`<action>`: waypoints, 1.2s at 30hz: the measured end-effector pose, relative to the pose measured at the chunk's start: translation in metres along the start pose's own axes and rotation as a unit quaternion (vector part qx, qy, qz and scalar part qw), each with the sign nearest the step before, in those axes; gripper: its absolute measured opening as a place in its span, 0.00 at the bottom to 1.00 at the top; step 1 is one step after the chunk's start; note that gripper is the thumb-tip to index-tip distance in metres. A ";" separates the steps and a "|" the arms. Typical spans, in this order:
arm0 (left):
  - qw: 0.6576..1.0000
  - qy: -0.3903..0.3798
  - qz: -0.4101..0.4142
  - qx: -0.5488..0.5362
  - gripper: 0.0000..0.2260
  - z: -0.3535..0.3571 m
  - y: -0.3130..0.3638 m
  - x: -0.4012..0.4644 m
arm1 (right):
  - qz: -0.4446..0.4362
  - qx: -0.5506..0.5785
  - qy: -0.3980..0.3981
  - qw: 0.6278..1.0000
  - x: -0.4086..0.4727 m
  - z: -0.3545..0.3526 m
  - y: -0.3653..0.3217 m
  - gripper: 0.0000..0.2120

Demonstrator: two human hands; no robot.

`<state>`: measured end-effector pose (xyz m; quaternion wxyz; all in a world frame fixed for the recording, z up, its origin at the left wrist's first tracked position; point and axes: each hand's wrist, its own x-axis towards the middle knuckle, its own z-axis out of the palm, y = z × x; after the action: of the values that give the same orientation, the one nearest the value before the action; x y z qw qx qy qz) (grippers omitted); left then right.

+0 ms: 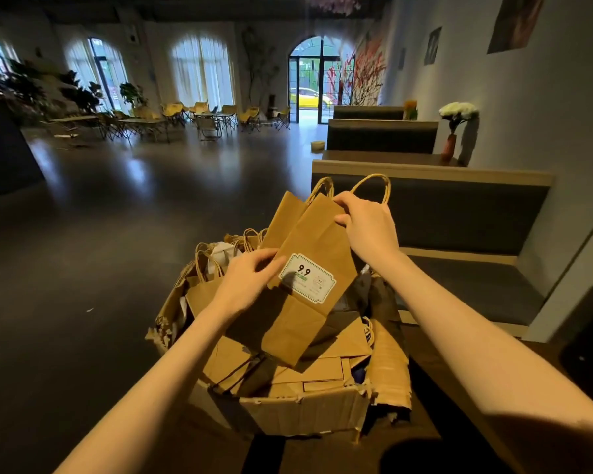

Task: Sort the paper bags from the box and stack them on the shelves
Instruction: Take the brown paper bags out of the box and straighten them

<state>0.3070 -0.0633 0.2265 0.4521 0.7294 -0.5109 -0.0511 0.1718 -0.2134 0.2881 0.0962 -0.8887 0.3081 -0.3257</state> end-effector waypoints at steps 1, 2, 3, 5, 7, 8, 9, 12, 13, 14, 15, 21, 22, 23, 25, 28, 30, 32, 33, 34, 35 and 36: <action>1.000 -0.002 -0.004 -0.005 0.14 0.001 -0.002 0.000 | 0.003 0.022 0.009 1.000 0.001 0.003 -0.002 0.15; 1.000 0.003 -0.003 0.001 0.13 0.001 -0.004 0.000 | 0.004 0.049 0.017 0.999 0.001 0.007 -0.004 0.15; 1.000 0.013 -0.001 0.005 0.12 0.001 -0.009 0.001 | -0.001 0.075 0.024 0.997 0.002 0.011 -0.005 0.14; 0.999 0.048 -0.004 0.012 0.09 -0.002 -0.017 0.001 | -0.021 0.123 0.025 0.992 0.001 0.018 -0.006 0.15; 0.996 0.089 -0.016 -0.001 0.09 -0.004 -0.027 0.001 | -0.034 0.168 0.011 0.985 -0.002 0.024 -0.005 0.16; 0.994 0.108 -0.026 -0.010 0.11 -0.005 -0.031 0.000 | -0.037 0.176 0.001 0.984 -0.005 0.027 -0.003 0.17; 0.991 0.130 -0.037 -0.015 0.13 -0.006 -0.035 -0.001 | -0.035 0.176 -0.011 0.984 -0.008 0.032 0.001 0.16; 0.982 0.174 -0.064 -0.045 0.20 -0.012 -0.045 -0.007 | 0.008 0.178 -0.065 0.982 -0.016 0.056 0.017 0.13; 0.980 0.176 -0.069 -0.061 0.22 -0.014 -0.049 -0.009 | 0.027 0.183 -0.084 0.979 -0.019 0.067 0.023 0.12; 0.979 0.175 -0.078 -0.075 0.25 -0.016 -0.053 -0.011 | 0.044 0.184 -0.104 0.976 -0.021 0.078 0.029 0.11; 0.977 0.172 -0.094 -0.088 0.27 -0.018 -0.057 -0.012 | 0.063 0.181 -0.125 0.974 -0.023 0.089 0.035 0.11; 0.957 0.185 -0.195 -0.112 0.19 -0.021 -0.079 -0.015 | 0.211 0.114 -0.252 0.938 -0.034 0.155 0.064 0.18; 0.956 0.184 -0.200 -0.110 0.17 -0.021 -0.082 -0.015 | 0.231 0.084 -0.267 0.932 -0.035 0.161 0.064 0.26; 0.955 0.184 -0.204 -0.109 0.16 -0.020 -0.084 -0.016 | 0.248 0.059 -0.273 0.928 -0.036 0.165 0.063 0.33; 0.952 0.187 -0.213 -0.115 0.16 -0.021 -0.090 -0.016 | 0.262 0.031 -0.264 0.928 -0.037 0.169 0.056 0.44; 0.948 0.189 -0.223 -0.129 0.16 -0.022 -0.094 -0.016 | 0.280 -0.014 -0.256 0.925 -0.036 0.173 0.040 0.52; 0.946 0.189 -0.226 -0.133 0.16 -0.023 -0.094 -0.016 | 0.307 -0.043 -0.259 0.915 -0.035 0.179 0.033 0.53; 0.946 0.191 -0.224 -0.139 0.16 -0.023 -0.095 -0.015 | 0.318 -0.049 -0.270 0.907 -0.036 0.183 0.030 0.47; 0.945 0.192 -0.223 -0.142 0.15 -0.023 -0.095 -0.015 | 0.313 -0.038 -0.271 0.909 -0.035 0.184 0.031 0.41; 0.945 0.193 -0.220 -0.145 0.15 -0.023 -0.094 -0.015 | 0.306 -0.015 -0.272 0.912 -0.034 0.184 0.032 0.35; 0.945 0.195 -0.217 -0.146 0.14 -0.024 -0.092 -0.015 | 0.298 0.019 -0.269 0.916 -0.033 0.181 0.033 0.32; 0.946 0.199 -0.211 -0.145 0.13 -0.023 -0.090 -0.015 | 0.288 0.058 -0.255 0.921 -0.031 0.179 0.034 0.30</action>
<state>0.3755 -0.0311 0.1701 0.6241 0.7426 -0.2318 -0.0727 0.2506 -0.2266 0.1217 0.3120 -0.8074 0.4966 -0.0638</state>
